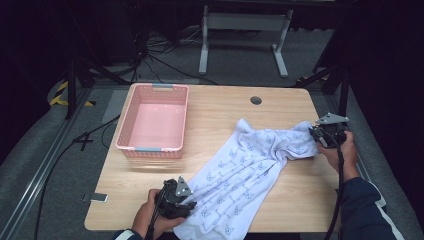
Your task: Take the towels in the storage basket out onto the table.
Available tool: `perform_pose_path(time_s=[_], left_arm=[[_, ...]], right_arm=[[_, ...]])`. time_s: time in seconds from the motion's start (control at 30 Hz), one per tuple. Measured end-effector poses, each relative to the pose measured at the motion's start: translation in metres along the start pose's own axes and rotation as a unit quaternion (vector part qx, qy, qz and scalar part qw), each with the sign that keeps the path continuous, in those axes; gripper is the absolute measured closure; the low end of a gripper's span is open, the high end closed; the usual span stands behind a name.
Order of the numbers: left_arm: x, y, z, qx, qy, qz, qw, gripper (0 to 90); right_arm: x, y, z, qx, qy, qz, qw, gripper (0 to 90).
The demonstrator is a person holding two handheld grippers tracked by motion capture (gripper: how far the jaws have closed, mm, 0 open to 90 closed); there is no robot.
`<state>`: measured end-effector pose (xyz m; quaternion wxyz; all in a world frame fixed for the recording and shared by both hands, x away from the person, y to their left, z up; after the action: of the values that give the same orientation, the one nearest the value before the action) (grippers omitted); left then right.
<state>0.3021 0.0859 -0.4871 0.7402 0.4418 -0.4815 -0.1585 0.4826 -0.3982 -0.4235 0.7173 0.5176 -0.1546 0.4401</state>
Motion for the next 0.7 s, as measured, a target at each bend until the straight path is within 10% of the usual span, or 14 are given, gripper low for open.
perform_pose_path(time_s=[0.17, 0.37, 0.57, 0.7], left_arm=[[-0.02, 0.016, -0.005, 0.013, 0.026, -0.009, 0.9995, 54.3], [-0.032, 0.028, -0.018, 0.016, 0.054, -0.008, 0.9984, 54.9], [-0.016, 0.026, -0.01, -0.002, 0.003, 0.041, 0.9991, 51.1], [0.008, 0.011, -0.005, -0.021, -0.034, 0.034, 0.9986, 50.6]], right_arm=[[-0.015, -0.022, 0.014, -0.028, -0.004, -0.037, 0.9989, 82.5], [-0.023, -0.036, 0.011, 0.018, -0.003, -0.084, 0.9963, 66.2], [-0.001, -0.023, 0.017, 0.054, -0.053, 0.007, 0.9971, 48.6], [0.003, -0.041, 0.017, 0.042, -0.051, 0.002, 0.9978, 41.3]])
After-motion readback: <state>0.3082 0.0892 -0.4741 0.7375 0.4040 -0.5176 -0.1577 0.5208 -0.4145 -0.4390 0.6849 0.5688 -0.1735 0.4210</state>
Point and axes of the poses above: each handheld gripper's, and its own axes: y roughly backward along the jaws, x roughly out of its top, z roughly to its right, the point moved 4 cm from there along -y, roughly forward along the jaws, and after that the axes turned 9 degrees about -x, right-handed, at the moved point
